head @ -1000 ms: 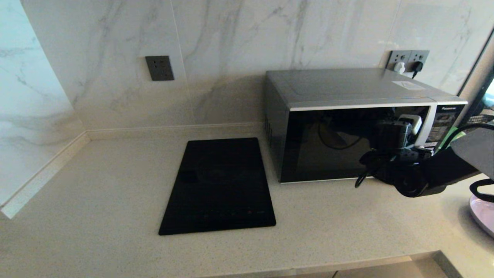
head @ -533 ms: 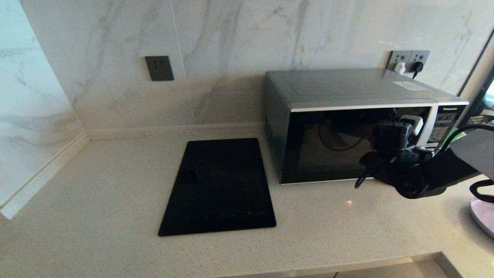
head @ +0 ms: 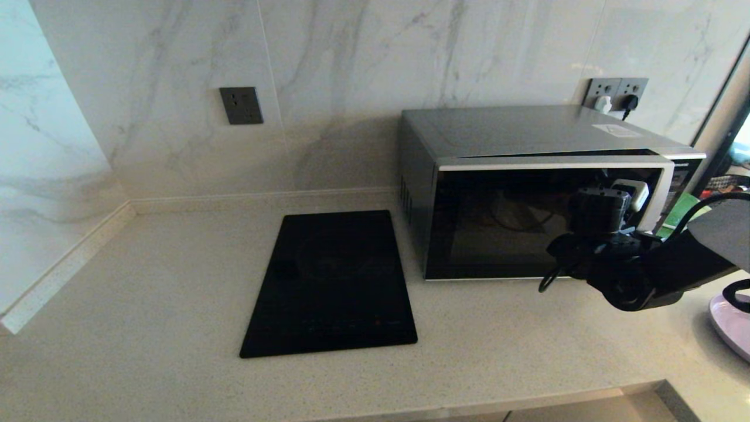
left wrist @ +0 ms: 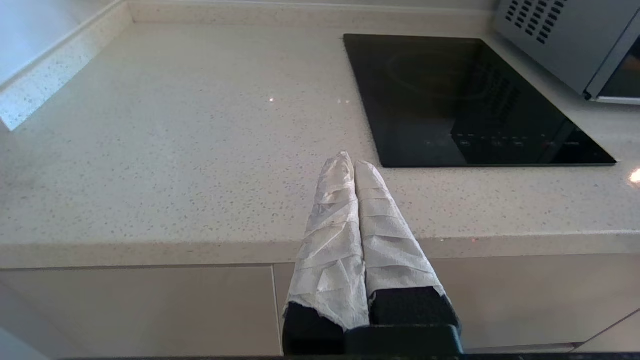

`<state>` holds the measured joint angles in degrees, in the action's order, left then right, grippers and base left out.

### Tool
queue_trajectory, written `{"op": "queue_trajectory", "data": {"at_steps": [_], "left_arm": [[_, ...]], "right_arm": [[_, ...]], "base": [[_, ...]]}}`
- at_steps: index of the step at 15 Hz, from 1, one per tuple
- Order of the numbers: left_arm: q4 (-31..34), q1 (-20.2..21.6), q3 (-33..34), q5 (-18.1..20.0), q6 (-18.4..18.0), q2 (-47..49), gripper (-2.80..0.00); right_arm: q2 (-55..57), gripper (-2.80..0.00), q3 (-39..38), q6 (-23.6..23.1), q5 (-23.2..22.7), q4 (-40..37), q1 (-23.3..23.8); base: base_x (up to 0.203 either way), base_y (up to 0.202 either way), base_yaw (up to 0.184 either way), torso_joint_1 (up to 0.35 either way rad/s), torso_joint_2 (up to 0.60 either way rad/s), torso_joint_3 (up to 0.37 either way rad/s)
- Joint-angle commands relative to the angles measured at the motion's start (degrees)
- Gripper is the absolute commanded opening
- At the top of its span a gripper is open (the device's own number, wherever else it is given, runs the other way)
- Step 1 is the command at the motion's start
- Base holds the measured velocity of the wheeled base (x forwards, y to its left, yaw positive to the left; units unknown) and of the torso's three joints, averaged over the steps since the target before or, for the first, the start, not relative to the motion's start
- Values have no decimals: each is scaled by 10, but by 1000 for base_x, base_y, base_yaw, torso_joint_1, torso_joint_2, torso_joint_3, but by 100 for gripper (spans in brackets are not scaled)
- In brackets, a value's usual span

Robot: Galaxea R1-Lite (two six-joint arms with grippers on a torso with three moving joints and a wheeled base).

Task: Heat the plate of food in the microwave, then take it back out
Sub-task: Open the microwave oven

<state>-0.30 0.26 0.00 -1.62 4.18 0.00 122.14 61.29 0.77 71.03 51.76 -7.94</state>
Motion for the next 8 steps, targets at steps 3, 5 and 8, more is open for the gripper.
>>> {"op": "queue_trajectory", "data": {"at_steps": [3, 5, 8], "left_arm": [[0, 0, 0, 0, 0, 1, -280], [0, 0, 0, 0, 0, 1, -280], [0, 0, 0, 0, 0, 0, -280]], "right_arm": [[-13, -280, -23, 0, -1, 27, -9], [-13, -280, -29, 1, -1, 35, -18], [-14, -280, -37, 0, 0, 47, -37]], "base": [[0, 0, 0, 0, 0, 0], [0, 0, 0, 0, 0, 0], [0, 0, 0, 0, 0, 0]]}}
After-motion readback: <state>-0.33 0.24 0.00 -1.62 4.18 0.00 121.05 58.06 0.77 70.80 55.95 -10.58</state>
